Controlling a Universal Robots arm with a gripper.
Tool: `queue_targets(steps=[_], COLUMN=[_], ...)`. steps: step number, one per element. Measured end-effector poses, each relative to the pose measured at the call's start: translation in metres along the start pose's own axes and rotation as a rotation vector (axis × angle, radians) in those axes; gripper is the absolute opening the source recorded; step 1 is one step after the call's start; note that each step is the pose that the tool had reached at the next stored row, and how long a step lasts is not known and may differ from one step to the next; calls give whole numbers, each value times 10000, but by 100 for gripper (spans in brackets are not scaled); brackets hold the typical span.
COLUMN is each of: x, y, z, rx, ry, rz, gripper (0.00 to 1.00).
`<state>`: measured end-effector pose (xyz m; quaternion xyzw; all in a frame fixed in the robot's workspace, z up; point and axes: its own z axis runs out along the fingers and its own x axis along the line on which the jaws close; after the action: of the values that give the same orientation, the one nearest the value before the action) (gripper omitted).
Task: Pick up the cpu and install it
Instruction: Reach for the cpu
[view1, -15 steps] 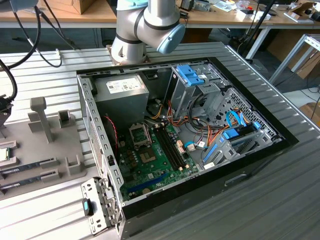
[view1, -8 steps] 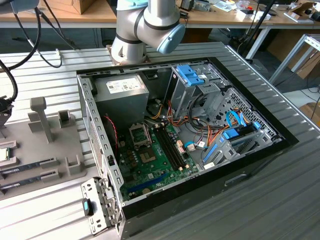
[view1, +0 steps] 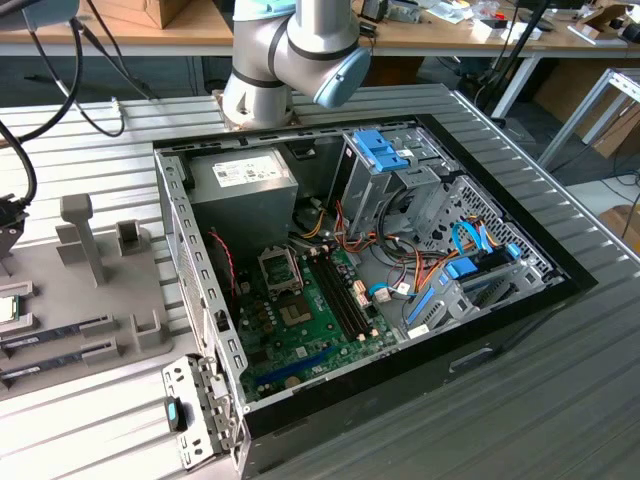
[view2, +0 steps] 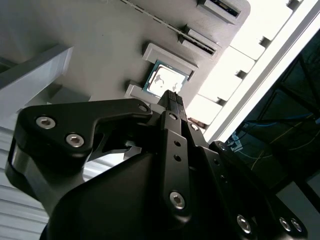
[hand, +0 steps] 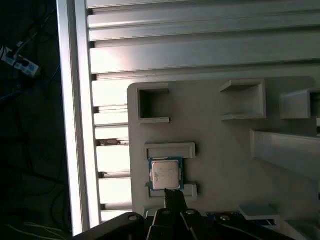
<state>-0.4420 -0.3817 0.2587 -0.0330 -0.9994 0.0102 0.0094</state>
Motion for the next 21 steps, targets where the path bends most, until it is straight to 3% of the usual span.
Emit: queue_targets(steps=[21], x=[-1], y=[2], z=[72], rx=[0], ry=[1], rz=[1], gripper=[11])
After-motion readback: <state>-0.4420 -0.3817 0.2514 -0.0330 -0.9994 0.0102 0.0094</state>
